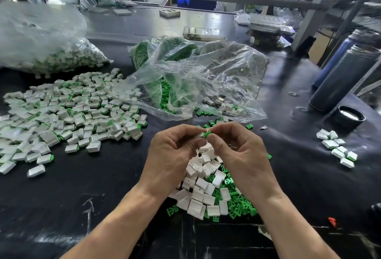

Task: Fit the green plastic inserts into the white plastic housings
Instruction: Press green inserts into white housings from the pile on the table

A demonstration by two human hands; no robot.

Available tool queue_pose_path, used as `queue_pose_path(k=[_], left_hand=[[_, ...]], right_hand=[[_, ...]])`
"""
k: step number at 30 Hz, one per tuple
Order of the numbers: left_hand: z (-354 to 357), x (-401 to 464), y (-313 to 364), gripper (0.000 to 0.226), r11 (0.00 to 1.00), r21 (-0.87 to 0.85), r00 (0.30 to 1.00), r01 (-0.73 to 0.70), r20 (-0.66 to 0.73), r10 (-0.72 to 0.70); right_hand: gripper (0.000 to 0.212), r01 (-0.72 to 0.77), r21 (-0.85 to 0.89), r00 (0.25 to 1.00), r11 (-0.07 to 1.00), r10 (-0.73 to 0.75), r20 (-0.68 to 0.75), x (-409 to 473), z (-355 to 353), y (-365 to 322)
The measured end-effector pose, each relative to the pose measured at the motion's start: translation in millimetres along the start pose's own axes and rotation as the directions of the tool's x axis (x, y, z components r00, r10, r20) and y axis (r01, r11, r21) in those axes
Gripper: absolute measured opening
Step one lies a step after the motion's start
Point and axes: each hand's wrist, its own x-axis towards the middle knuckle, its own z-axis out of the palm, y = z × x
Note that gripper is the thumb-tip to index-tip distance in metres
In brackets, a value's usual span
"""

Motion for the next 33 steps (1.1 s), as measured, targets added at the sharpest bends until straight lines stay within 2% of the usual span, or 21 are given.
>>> queue_pose_path(k=[13,26,33], left_hand=[[-3.1,0.5,-5.2,0.015,0.994,0.108,1.0,0.011,0.0,-0.011],[-7.3,1.2,-5.6,0.019,0.966,0.255,0.999,-0.047,0.014,0.045],[-6.7,0.5,-3.6,0.018,0.958,0.276,0.997,-0.083,0.025,0.079]], right_hand=[[0.006,-0.007,-0.105,1.0,0.994,0.008,0.008,0.7,-1.6,2.1],[0.009,0.082,-0.222,0.997,0.972,-0.082,0.009,-0.1,-1.6,4.0],[0.01,0.055,-0.134,0.998,0.989,-0.056,-0.006,0.1,0.1,6.0]])
